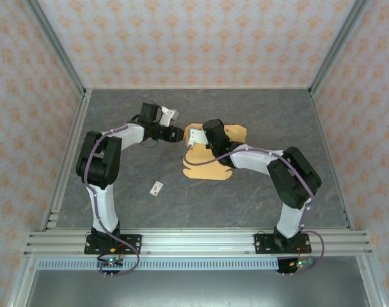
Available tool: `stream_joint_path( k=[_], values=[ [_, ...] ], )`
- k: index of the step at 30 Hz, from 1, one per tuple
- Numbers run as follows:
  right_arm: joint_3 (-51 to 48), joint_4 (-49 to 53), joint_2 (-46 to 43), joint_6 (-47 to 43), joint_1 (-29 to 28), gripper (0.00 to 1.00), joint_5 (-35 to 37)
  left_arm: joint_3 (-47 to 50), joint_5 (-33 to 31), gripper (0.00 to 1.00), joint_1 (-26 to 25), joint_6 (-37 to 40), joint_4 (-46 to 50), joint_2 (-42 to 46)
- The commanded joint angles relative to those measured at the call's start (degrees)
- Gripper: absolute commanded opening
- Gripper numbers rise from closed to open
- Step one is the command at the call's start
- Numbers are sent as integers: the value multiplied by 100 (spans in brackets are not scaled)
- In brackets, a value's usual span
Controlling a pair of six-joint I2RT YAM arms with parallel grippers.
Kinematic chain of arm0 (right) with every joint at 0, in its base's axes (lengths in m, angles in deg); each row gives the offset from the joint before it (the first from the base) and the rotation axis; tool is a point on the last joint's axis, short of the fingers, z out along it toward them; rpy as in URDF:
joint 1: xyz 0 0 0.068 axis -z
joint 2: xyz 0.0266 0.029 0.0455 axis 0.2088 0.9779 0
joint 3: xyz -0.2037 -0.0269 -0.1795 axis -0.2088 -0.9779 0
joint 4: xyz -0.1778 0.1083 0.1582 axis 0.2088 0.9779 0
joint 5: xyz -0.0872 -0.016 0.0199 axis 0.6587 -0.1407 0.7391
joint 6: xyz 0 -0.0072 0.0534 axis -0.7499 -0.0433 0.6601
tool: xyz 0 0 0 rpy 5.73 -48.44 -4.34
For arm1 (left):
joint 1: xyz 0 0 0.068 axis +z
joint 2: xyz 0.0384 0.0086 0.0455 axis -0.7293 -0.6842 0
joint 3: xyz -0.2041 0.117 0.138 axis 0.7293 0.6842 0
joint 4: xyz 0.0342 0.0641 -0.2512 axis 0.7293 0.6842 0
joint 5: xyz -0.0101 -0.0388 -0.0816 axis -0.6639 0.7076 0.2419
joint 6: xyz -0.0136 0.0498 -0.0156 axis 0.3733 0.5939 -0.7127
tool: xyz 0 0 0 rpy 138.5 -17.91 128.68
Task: Fold the paper box
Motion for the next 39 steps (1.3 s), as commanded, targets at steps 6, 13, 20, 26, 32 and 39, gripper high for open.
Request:
stream_joint_path(
  k=[6,13,20,26,32,39],
  values=[
    [274,227,9,91,27,0,-96,25,290,46,-110,376,1,149],
    [310,339,-26,163,46,0,-118,105,261,45,-163,475,-10,205],
    [284,355,-48,154,64,0,-117,312,170,43,-156,593,-24,351],
    [299,380,-63,161,69,0,-122,371,165,43,-143,713,-27,384],
    [315,382,-55,184,73,0,-120,132,365,41,-172,565,-165,161],
    [319,398,-36,247,64,0,-175,78,545,41,-207,539,-371,115]
  ],
)
